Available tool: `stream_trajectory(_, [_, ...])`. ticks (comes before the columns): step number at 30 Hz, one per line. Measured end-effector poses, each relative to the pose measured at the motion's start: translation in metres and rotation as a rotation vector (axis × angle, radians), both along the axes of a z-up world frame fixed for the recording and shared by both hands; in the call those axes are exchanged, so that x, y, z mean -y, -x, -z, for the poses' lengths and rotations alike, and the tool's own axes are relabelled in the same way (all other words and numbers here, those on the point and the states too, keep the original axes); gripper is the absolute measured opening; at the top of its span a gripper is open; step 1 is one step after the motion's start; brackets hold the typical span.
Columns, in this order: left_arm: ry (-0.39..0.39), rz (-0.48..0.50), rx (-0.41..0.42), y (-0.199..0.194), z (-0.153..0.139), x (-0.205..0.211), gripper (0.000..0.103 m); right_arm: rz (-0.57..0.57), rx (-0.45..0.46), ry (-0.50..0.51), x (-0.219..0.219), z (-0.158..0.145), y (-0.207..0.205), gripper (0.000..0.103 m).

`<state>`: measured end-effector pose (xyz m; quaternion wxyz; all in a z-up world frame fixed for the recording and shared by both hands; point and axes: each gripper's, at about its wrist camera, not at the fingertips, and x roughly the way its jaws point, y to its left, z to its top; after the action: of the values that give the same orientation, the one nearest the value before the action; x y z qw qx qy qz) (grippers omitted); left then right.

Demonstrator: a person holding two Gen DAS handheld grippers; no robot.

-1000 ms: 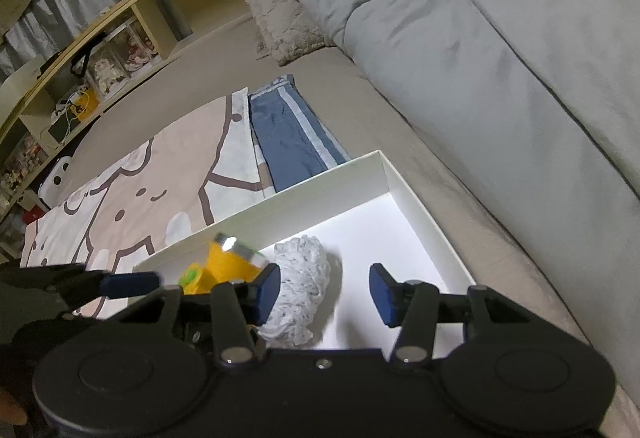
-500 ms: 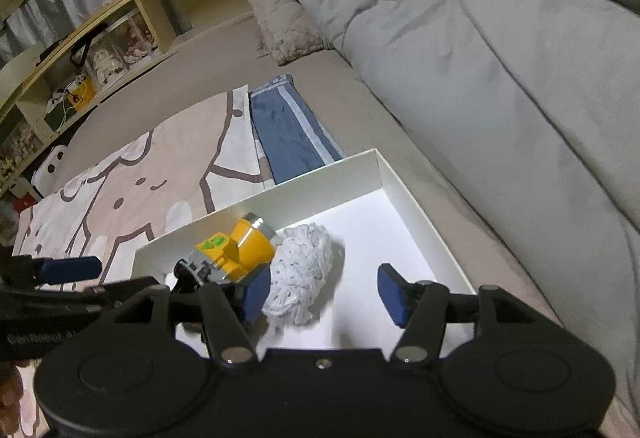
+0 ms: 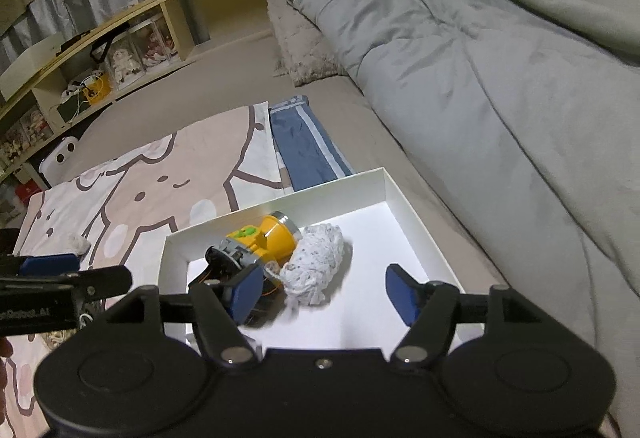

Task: Organize objects
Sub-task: 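Lower the roll and headlamp into the tray and open both grippers, then move both grippers away from the tray toward the bag and clothespin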

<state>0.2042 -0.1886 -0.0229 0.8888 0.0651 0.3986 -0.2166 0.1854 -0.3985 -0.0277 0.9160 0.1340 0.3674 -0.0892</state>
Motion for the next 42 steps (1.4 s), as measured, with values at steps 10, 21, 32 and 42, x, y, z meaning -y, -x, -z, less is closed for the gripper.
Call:
stream_trajectory(10, [0.019, -0.054, 0.043, 0.031, -0.004, -0.034, 0.093, -0.007, 0.018, 0.054, -0.013, -0.011, 0.036, 0.078])
stream_trajectory(21, [0.030, -0.088, 0.058, 0.057, 0.001, -0.056, 0.103, 0.004, 0.044, 0.101, -0.022, -0.015, 0.066, 0.099])
stream_trajectory(32, [0.044, -0.112, 0.066, 0.061, 0.007, -0.069, 0.103, 0.007, 0.039, 0.152, -0.031, -0.015, 0.071, 0.103])
stream_trajectory(42, [0.054, -0.173, 0.082, 0.056, 0.003, -0.092, 0.103, -0.003, 0.032, 0.139, -0.037, -0.010, 0.062, 0.103])
